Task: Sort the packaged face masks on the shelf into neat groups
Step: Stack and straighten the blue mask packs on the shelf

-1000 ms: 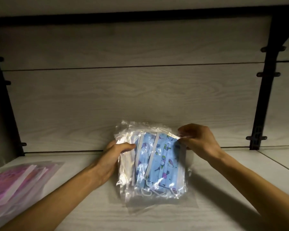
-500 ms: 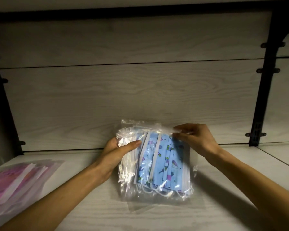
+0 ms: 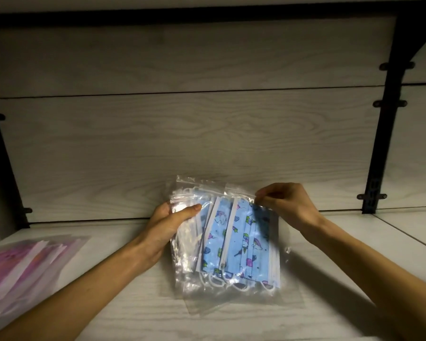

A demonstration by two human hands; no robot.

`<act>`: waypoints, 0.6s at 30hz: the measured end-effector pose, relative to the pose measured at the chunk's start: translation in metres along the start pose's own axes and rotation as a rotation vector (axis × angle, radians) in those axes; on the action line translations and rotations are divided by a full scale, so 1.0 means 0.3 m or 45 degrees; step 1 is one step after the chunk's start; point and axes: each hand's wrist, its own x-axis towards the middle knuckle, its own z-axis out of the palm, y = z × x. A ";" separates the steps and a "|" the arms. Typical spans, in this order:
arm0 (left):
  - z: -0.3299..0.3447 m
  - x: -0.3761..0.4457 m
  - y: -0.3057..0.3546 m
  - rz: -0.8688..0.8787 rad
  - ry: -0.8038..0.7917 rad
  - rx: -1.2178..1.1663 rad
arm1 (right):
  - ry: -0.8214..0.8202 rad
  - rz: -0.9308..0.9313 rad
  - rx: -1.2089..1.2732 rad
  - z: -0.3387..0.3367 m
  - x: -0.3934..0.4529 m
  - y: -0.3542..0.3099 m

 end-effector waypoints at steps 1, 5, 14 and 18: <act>0.000 0.000 0.000 0.006 -0.007 0.002 | 0.003 -0.003 -0.004 0.004 0.000 -0.003; 0.005 -0.001 0.000 0.049 -0.038 0.022 | -0.012 -0.092 0.009 0.025 -0.004 -0.014; 0.011 -0.006 -0.018 0.081 -0.132 0.062 | -0.151 -0.279 -0.432 0.064 -0.022 -0.006; 0.015 -0.005 -0.021 0.050 -0.144 0.053 | -0.128 -0.246 -0.490 0.046 -0.018 -0.001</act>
